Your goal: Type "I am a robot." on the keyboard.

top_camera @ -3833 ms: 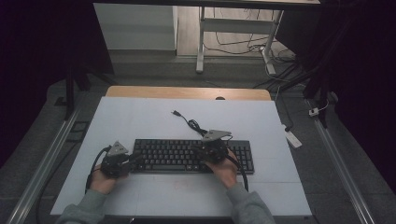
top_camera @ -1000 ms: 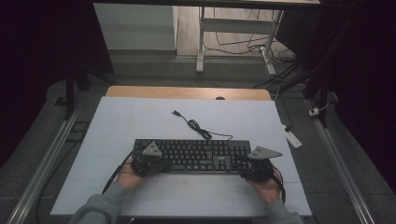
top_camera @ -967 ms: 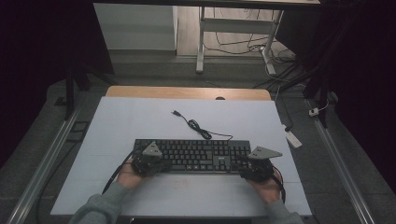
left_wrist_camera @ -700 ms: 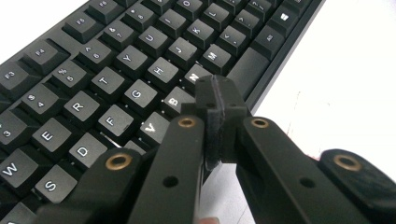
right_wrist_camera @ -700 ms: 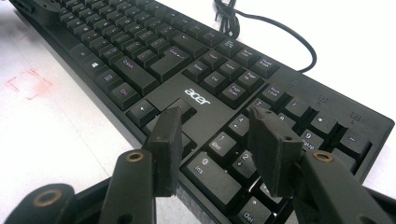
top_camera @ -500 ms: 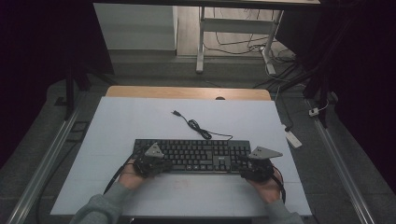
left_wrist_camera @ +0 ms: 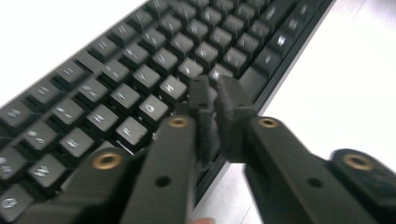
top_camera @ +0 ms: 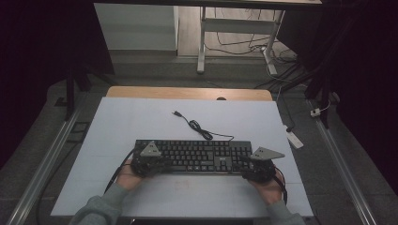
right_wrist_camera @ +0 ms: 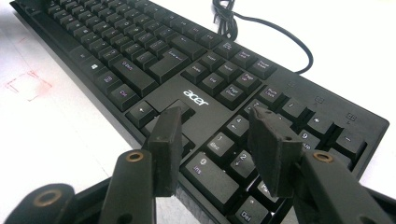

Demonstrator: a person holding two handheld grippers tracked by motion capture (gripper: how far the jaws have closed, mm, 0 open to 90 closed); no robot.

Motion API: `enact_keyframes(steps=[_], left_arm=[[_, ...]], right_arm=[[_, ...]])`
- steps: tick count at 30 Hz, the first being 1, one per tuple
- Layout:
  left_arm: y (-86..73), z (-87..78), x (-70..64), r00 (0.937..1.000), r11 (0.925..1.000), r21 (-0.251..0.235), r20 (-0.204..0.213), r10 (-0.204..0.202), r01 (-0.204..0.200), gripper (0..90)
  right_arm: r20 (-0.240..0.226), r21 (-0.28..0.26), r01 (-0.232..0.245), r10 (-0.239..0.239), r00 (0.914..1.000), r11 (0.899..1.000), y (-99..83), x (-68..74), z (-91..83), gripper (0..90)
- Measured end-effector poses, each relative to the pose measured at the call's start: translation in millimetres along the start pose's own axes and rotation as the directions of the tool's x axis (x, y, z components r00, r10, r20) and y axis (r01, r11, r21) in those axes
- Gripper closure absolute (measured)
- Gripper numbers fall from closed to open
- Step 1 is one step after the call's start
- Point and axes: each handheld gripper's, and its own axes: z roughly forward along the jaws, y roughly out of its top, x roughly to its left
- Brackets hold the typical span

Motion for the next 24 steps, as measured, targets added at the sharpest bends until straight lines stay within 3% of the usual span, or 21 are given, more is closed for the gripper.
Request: enact_keyframes(steps=[3, 10, 17, 24], left_arm=[[-0.1, -9.1, 2.0, 0.9997, 0.999, -0.038, -0.004, -0.023, 0.023, 68.4], [-1.0, -19.4, 5.6, 0.9977, 0.9965, -0.065, -0.041, -0.055, 0.052, 45.3], [-3.1, -23.1, 12.5, 0.9936, 0.9947, -0.053, -0.067, -0.091, 0.088, 30.9], [-4.5, -26.5, 18.6, 0.9867, 0.9913, -0.046, -0.101, -0.128, 0.124, 22.9]], right_arm=[[0.003, 0.003, 0.0, 0.0, 1.0, 1.0, -0.1, -0.1, 0.2, 55.0], [0.001, 0.001, 0.0, 0.0, 1.0, 1.0, -0.2, 0.4, 0.3, 55.1], [0.0, 0.002, 0.0, 0.0, 1.0, 1.0, -0.5, 0.4, 0.1, 55.0], [0.006, 0.004, 0.002, -0.002, 1.0, 1.0, -0.6, 0.6, -0.3, 55.0]])
